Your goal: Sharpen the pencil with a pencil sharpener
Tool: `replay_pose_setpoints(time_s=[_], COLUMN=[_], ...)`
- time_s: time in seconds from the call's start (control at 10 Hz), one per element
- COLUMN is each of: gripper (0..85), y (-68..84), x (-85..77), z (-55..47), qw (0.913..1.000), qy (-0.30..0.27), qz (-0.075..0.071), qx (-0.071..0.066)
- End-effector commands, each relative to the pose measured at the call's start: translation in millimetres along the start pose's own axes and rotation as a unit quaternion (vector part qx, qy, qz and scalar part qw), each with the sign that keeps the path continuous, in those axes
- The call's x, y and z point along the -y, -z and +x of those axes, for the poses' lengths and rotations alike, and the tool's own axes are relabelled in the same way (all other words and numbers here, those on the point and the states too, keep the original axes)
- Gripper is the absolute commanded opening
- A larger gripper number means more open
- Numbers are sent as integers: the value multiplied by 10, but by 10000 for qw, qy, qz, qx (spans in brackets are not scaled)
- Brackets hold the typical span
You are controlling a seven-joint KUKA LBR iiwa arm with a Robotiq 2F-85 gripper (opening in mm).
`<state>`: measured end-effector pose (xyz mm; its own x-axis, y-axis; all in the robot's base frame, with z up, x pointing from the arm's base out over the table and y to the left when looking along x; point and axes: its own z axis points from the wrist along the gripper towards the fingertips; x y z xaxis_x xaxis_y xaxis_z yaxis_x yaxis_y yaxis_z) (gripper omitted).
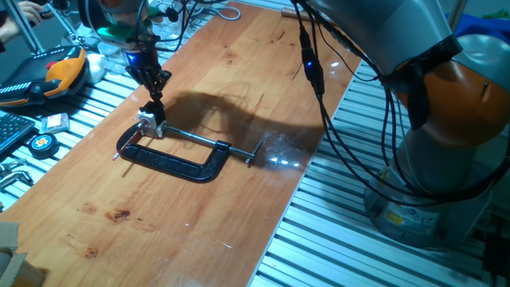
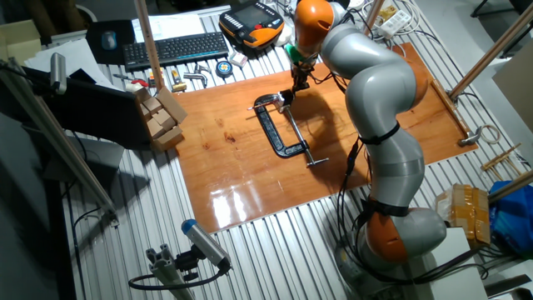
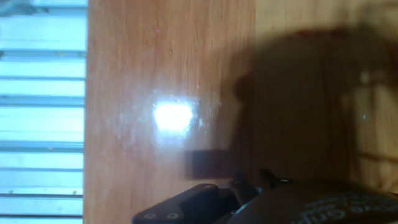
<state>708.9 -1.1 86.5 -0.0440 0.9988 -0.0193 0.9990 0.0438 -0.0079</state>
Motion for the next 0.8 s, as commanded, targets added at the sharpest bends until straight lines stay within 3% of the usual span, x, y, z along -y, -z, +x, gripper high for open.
replay_pose_setpoints(time_s=[0.0,0.4,0.7], gripper=[340,340,340], y=[41,25,-81], x=[-26,-43,-88], z=[-15,-16,-8], qw=[10000,10000,9998], qy=[-2,5,43], qz=[-37,-61,-171], qx=[11,-4,-67])
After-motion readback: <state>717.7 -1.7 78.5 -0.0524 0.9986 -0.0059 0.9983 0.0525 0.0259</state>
